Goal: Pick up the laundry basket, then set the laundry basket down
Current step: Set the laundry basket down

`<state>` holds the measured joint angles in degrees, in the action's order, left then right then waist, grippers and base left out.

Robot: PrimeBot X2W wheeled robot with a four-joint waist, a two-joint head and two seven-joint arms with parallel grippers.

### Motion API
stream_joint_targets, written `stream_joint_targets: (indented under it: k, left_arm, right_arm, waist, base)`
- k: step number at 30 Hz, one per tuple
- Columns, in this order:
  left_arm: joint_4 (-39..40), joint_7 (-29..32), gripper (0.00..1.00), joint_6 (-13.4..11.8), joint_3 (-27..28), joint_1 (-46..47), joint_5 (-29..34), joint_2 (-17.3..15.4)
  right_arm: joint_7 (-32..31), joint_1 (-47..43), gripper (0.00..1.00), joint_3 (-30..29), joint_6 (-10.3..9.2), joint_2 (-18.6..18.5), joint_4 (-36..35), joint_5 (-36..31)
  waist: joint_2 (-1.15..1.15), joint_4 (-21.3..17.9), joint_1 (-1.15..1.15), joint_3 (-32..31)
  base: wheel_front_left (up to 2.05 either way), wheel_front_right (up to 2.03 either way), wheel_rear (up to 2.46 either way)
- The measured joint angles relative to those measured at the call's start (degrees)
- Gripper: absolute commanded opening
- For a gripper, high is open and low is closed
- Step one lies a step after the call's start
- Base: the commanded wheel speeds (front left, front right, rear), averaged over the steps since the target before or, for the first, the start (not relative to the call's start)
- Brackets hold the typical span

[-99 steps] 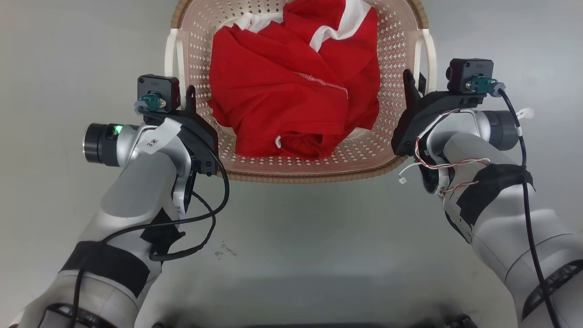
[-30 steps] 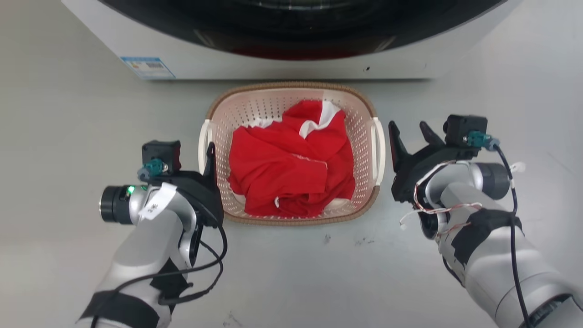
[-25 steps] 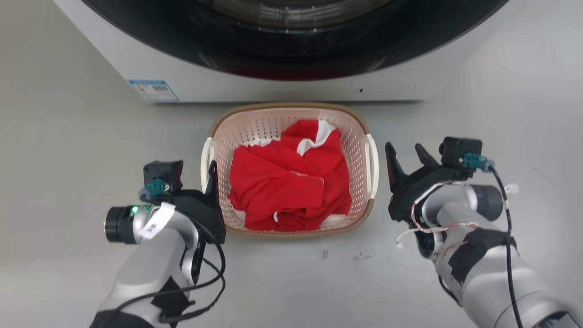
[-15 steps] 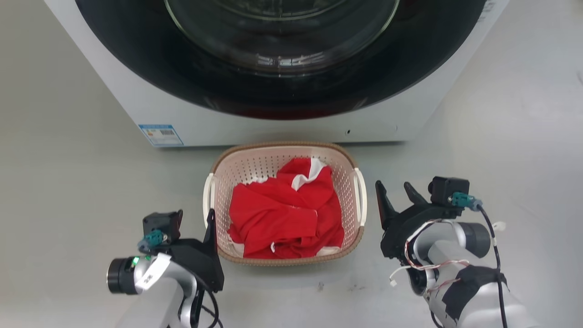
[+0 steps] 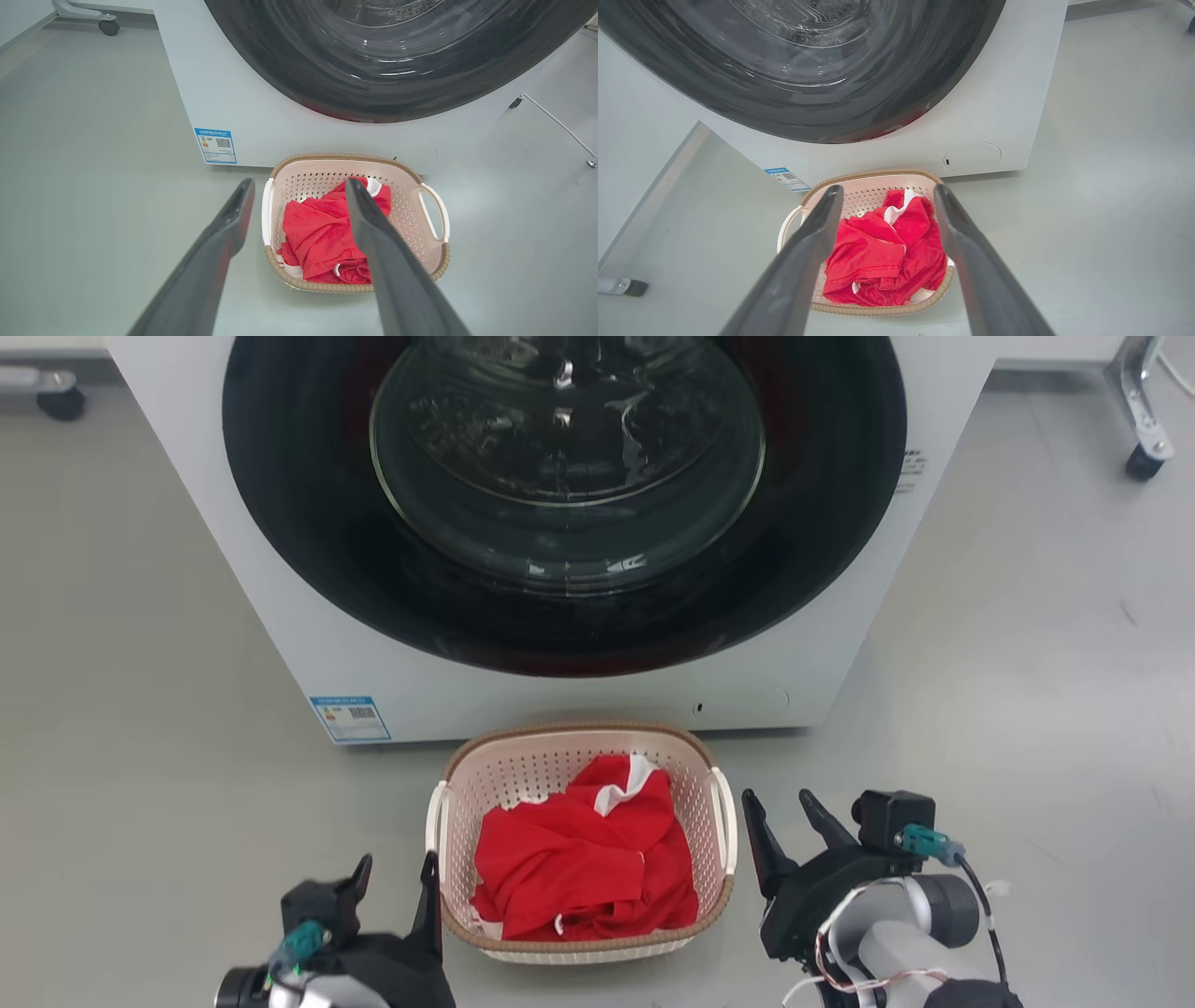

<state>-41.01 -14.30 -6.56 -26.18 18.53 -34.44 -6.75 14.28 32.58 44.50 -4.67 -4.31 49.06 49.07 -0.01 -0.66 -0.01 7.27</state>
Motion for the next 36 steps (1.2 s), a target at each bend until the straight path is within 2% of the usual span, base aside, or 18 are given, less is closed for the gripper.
stream_joint_targets:
  k: [11,20,30,36]
  left_arm:
    - [13.7,0.0,1.00,-0.5,3.7,-12.2,4.1,-1.7]
    - [23.6,0.0,1.00,-0.6,7.2,-18.6,7.7,-2.0]
    - [30.8,0.0,1.00,-0.6,11.6,-22.8,11.5,-0.2]
    - [33.1,0.0,1.00,-0.6,14.2,-24.8,13.4,0.6]
  right_arm:
    - [0.0,-9.9,1.00,-4.7,-1.52,-2.7,-12.1,-6.5]
    - [0.0,-16.8,1.00,-9.3,-2.40,-4.5,-22.8,-11.6]
    - [0.0,-21.9,1.00,-13.4,-2.47,-4.5,-31.7,-17.3]
    - [0.0,-25.5,1.00,-17.3,-2.63,-4.1,-34.1,-20.5]
  waist:
    - [0.00,-0.5,0.00,-5.4]
    - [0.01,-0.8,0.01,-6.3]
    - [0.01,-0.7,0.01,-6.5]
    - [0.01,-1.0,0.01,-6.6]
  base:
    - [0.00,0.00,0.00]
    - [0.00,0.00,0.00]
    - [0.00,0.00,0.00]
    - [0.00,0.00,0.00]
